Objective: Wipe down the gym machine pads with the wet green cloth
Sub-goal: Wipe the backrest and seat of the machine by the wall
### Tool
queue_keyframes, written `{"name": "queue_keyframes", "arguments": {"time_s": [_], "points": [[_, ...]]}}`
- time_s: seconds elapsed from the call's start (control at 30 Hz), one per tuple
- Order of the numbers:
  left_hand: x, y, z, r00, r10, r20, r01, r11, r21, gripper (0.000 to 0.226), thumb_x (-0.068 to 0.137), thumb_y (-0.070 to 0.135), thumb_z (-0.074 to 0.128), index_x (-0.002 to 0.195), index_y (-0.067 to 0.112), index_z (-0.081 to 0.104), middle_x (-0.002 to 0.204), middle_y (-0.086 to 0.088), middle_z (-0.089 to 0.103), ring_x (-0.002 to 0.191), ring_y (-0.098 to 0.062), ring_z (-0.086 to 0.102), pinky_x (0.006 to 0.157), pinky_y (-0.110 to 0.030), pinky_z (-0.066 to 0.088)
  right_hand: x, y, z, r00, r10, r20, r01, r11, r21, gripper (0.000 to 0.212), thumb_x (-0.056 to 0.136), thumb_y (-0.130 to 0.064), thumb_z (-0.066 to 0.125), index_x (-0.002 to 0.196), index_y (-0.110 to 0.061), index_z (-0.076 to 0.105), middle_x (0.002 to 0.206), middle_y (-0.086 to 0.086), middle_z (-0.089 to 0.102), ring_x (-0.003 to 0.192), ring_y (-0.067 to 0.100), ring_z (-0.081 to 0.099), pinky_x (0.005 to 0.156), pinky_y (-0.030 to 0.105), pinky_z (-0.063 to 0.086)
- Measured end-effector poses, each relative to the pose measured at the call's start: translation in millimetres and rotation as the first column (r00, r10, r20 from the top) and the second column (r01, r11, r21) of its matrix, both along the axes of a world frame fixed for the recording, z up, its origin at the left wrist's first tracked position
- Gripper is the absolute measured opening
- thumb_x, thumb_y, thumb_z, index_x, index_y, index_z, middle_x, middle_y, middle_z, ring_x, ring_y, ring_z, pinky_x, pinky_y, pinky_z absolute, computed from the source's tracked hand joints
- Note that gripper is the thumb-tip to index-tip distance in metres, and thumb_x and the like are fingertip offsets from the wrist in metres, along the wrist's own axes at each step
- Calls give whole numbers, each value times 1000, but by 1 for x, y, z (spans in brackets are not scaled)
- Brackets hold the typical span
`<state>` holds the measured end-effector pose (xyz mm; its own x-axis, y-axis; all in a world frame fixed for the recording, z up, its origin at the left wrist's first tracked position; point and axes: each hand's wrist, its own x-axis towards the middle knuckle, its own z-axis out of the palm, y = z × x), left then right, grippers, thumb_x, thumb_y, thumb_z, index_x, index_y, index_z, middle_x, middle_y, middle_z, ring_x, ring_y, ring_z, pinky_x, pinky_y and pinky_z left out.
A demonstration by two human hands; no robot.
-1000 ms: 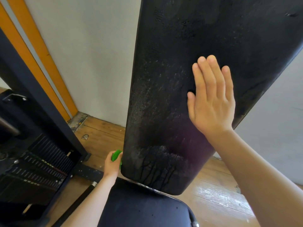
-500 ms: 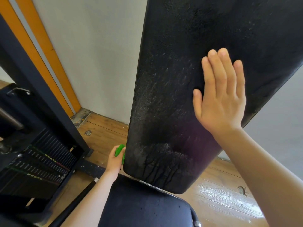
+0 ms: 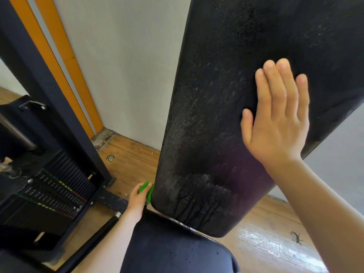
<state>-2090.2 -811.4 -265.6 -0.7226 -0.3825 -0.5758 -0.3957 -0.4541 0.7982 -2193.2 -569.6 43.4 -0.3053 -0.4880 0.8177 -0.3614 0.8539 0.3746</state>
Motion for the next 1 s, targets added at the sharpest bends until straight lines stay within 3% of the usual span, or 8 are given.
{"name": "queue_keyframes", "arguments": {"time_s": [0.13, 0.27, 0.37, 0.5, 0.63, 0.7, 0.8, 1.0], "points": [[-6, -4, 10, 997, -64, -45, 64, 998, 2, 11, 97, 18, 53, 94, 13, 62, 94, -10, 66, 90, -24, 63, 75, -36, 50, 0, 0, 1, 1000, -2, 2, 2, 1000, 8, 56, 100, -24, 40, 148, 0, 27, 153, 16, 30, 142, 31, 21, 121, 43, 8], [2, -2, -12, 987, -130, 93, 142, 980, -139, 15, 95, 23, 58, 107, 14, 60, 108, -13, 64, 107, -31, 60, 95, -45, 47, 1, 1, 0, 1000, -3, -7, 3, 1000, 0, 55, 100, -24, 40, 148, 0, 28, 152, 17, 32, 142, 30, 21, 121, 42, 7], [6, -6, -18, 979, -137, 151, 169, 958, -232, 29, 89, 14, 66, 115, 13, 54, 115, -12, 61, 103, -27, 59, 86, -36, 49, 0, 0, 0, 1000, 3, -14, -3, 1000, 2, 55, 100, -24, 40, 148, 1, 29, 152, 17, 34, 142, 30, 22, 121, 42, 8], [10, -10, -23, 885, -280, 373, 424, 817, -392, 39, 78, 13, 76, 111, 11, 56, 105, -7, 62, 95, -23, 57, 79, -32, 45, 1, 1, 0, 1000, 7, -3, -7, 1000, -1, 55, 100, -24, 39, 148, 1, 28, 152, 17, 34, 142, 30, 22, 121, 43, 9], [8, -17, -17, 951, -132, 278, 186, 966, -177, 20, 88, 13, 66, 107, 9, 60, 110, -18, 64, 95, -29, 62, 79, -39, 50, 2, 2, 1, 1000, -6, 1, 6, 1000, 4, 55, 101, -25, 38, 149, 0, 28, 153, 17, 34, 142, 30, 22, 120, 42, 7], [12, -21, -10, 956, -130, 262, 154, 985, -72, 21, 90, 5, 60, 111, 6, 60, 110, -19, 64, 98, -32, 62, 84, -45, 51, 2, 1, 1, 1000, -10, 9, 10, 1000, 8, 55, 101, -25, 37, 149, 0, 27, 153, 17, 33, 143, 30, 21, 121, 41, 5], [23, -23, -2, 959, -123, 256, 132, 991, -19, 25, 86, -5, 60, 110, 3, 60, 105, -19, 65, 94, -32, 64, 72, -40, 55, 2, 1, 1, 1000, -25, 12, 25, 1000, 11, 56, 101, -25, 37, 149, -1, 26, 154, 16, 33, 143, 29, 20, 121, 40, 3], [33, 12, -1, 934, 93, 345, 87, 877, -472, 20, 79, 14, 76, 93, 12, 61, 92, -2, 62, 88, -25, 56, 78, -35, 44, 3, 1, 1, 999, -34, 2, 34, 999, 19, 56, 100, -25, 37, 149, -1, 27, 154, 16, 33, 143, 29, 21, 121, 39, 2]]}}
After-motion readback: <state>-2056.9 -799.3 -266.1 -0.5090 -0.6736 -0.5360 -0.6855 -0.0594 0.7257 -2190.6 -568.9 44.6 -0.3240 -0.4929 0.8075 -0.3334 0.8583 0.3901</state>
